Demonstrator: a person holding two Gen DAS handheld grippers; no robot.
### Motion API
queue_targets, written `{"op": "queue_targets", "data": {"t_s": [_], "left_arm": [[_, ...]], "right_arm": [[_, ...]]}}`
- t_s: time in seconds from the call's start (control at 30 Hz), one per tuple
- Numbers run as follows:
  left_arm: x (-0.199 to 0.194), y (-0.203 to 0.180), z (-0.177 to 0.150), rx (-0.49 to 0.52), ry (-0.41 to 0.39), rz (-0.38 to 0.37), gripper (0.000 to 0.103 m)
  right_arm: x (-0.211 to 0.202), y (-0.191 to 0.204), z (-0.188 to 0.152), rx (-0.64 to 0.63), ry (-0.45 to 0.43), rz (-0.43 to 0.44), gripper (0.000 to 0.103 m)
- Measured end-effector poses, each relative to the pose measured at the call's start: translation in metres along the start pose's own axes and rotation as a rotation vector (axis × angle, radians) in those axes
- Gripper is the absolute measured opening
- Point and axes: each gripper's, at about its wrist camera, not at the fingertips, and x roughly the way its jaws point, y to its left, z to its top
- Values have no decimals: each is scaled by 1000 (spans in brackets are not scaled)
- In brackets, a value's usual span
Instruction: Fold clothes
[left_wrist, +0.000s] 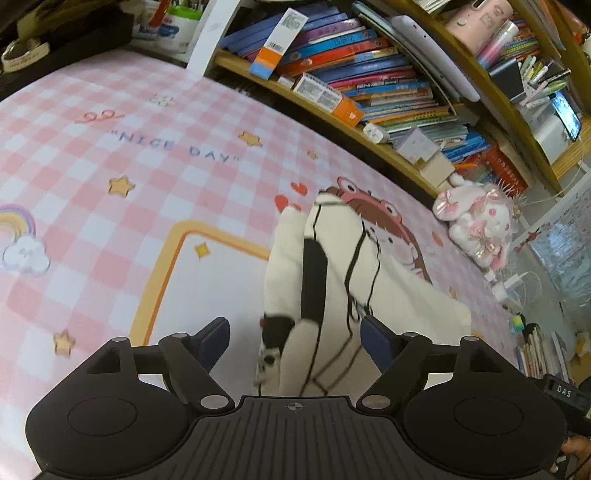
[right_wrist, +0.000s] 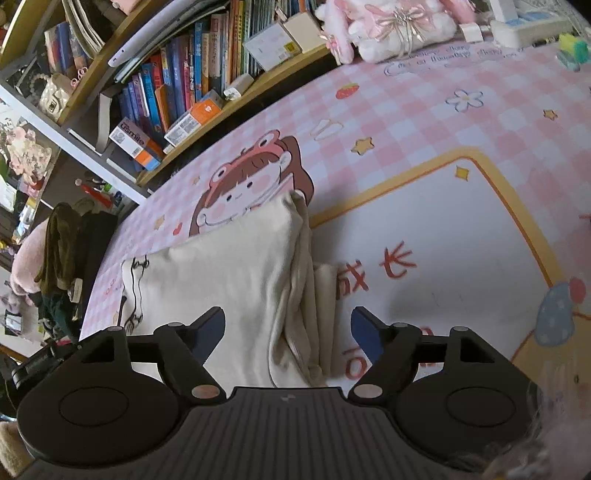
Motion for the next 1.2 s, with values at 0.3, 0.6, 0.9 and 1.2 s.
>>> {"op": "queue_targets", "data": {"t_s": [0.3, 0.6, 0.9, 1.2], "left_arm": [[5, 6, 2, -12, 7, 8, 80], [33, 22, 20, -115, 52, -47, 78], [46, 19, 25, -134, 92, -84, 52], [29, -17, 25, 43, 44, -41, 22]], "right_arm": [[4, -14, -5, 35, 65, 1, 82], [21, -13, 11, 112, 87, 44, 80], [33, -7, 19, 146, 72, 15, 57], [24, 32, 12, -112, 5, -44, 15]]}}
